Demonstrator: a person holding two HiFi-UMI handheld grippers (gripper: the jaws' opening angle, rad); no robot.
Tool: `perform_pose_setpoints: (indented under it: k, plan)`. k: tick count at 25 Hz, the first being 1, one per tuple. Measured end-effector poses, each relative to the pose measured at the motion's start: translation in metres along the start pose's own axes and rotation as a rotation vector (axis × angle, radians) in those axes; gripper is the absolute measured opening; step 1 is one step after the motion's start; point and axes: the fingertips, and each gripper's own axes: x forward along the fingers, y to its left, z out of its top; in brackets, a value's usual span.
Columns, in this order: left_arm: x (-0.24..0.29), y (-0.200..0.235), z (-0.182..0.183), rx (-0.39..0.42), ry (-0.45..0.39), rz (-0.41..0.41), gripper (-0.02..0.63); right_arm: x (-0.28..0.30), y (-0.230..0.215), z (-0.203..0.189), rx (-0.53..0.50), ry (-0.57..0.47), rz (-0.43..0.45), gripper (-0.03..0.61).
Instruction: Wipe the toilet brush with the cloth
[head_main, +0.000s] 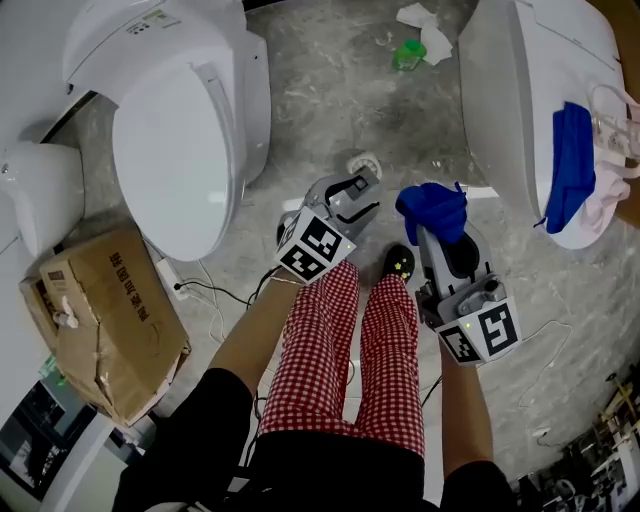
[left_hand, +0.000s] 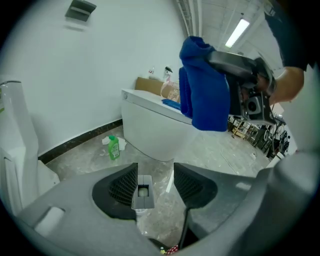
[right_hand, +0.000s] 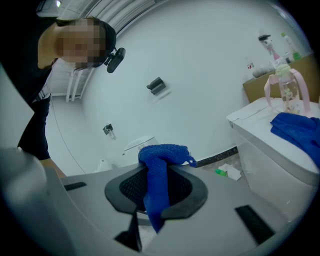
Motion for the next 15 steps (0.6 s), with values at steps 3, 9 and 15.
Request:
perform_pose_setpoints:
  k: [3,9,15]
  plan:
    - [0.007,0.001,-0.005,0.003,0.028,-0.005,0.217,-0.003,-0.007,-0.001,-0.010,0.013,-0.011,0.074]
    - [0.018,0.004,-0.015,-0.025,0.065,-0.010,0.224,-0.006,-0.014,-0.001,-0.008,0.011,-0.017,0.074]
    - [0.023,0.008,-0.024,-0.068,0.087,0.011,0.224,-0.006,-0.015,-0.001,-0.008,0.017,-0.008,0.074]
